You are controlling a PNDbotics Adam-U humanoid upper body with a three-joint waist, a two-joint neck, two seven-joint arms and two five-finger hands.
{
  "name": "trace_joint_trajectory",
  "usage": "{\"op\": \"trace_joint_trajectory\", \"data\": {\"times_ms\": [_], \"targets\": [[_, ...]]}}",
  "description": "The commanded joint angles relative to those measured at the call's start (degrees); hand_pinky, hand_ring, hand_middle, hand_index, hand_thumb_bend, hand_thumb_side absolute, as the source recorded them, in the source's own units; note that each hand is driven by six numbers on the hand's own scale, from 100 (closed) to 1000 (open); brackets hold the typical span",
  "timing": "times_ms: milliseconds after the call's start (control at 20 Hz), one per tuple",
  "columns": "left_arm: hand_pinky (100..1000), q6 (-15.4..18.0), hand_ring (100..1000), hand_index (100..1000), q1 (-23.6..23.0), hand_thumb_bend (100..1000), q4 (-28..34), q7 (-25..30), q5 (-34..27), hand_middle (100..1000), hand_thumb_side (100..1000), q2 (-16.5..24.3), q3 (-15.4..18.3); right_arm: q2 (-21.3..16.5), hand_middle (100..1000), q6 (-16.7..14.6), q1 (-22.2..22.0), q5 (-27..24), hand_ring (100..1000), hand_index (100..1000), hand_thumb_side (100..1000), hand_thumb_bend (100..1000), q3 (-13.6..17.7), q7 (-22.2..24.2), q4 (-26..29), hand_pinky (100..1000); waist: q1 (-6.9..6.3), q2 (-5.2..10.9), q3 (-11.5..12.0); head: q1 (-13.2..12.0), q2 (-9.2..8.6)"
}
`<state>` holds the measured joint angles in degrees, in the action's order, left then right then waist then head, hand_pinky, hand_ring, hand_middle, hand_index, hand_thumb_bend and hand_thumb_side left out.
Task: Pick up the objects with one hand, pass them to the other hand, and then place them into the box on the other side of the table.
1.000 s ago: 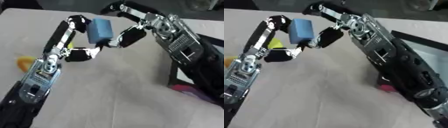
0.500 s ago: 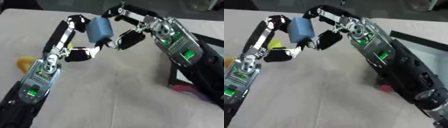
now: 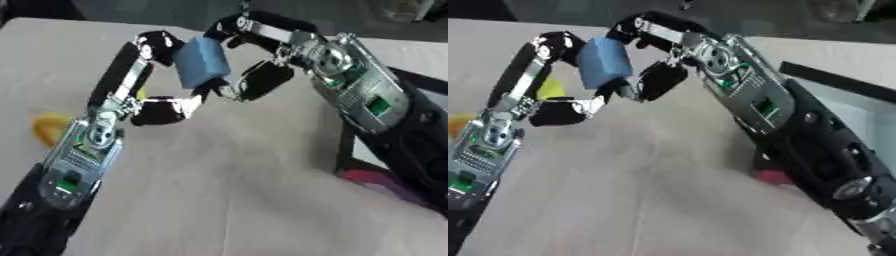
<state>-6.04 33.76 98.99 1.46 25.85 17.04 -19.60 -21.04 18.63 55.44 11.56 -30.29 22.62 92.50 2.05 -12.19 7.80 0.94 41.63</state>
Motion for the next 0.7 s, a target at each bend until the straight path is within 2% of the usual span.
{"op": "trace_joint_trajectory", "data": {"times_ms": [50, 250, 350, 400, 550, 600, 700], "targets": [[668, -0.06, 630, 483, 0.61, 100, 0.86, 0.08, 0.62, 603, 138, 0.0, -0.04, -1.19, 628, 0.03, 1.11, -0.66, 891, 655, 100, 126, 1.06, -0.79, 0.39, 902, 0.34, 1.32, -0.11, -0.04, -0.68], [670, -0.61, 632, 529, 0.46, 100, 0.86, -0.02, 1.05, 610, 100, 0.05, -0.03, -1.39, 587, 0.26, 1.16, -0.98, 874, 586, 100, 114, 1.1, -0.94, 0.53, 898, 0.24, 1.33, -0.23, -0.11, -0.9], [673, -1.06, 637, 589, 0.36, 100, 0.79, -0.01, 1.22, 622, 100, 0.21, -0.02, -1.51, 572, 0.49, 1.16, -1.2, 867, 569, 100, 120, 1.12, -0.8, 0.58, 895, 0.17, 1.38, -0.28, -0.04, -0.95], [681, -1.29, 648, 667, 0.31, 100, 0.77, 0.04, 1.32, 638, 100, 0.28, -0.03, -1.58, 568, 0.61, 1.17, -1.29, 864, 564, 100, 123, 1.14, -0.67, 0.64, 895, 0.14, 1.4, -0.29, 0.01, -1.0], [691, -1.82, 666, 738, 0.12, 100, 0.67, 0.6, 1.77, 661, 100, 0.53, 0.01, -1.82, 565, 0.98, 1.22, -1.42, 863, 560, 100, 126, 1.37, -0.47, 0.84, 894, 0.05, 1.46, -0.35, 0.09, -1.1], [693, -1.9, 670, 751, 0.04, 100, 0.67, 0.76, 2.03, 667, 116, 0.59, 0.06, -1.91, 565, 1.08, 1.24, -1.45, 862, 560, 100, 125, 1.47, -0.49, 0.88, 894, 0.04, 1.47, -0.38, 0.11, -1.13], [704, -2.03, 685, 788, -0.22, 183, 0.54, 1.11, 2.72, 684, 194, 0.78, 0.13, -2.1, 564, 1.17, 1.29, -1.5, 861, 559, 100, 126, 1.62, -0.6, 0.98, 894, 0.05, 1.48, -0.49, 0.15, -1.21]]}}
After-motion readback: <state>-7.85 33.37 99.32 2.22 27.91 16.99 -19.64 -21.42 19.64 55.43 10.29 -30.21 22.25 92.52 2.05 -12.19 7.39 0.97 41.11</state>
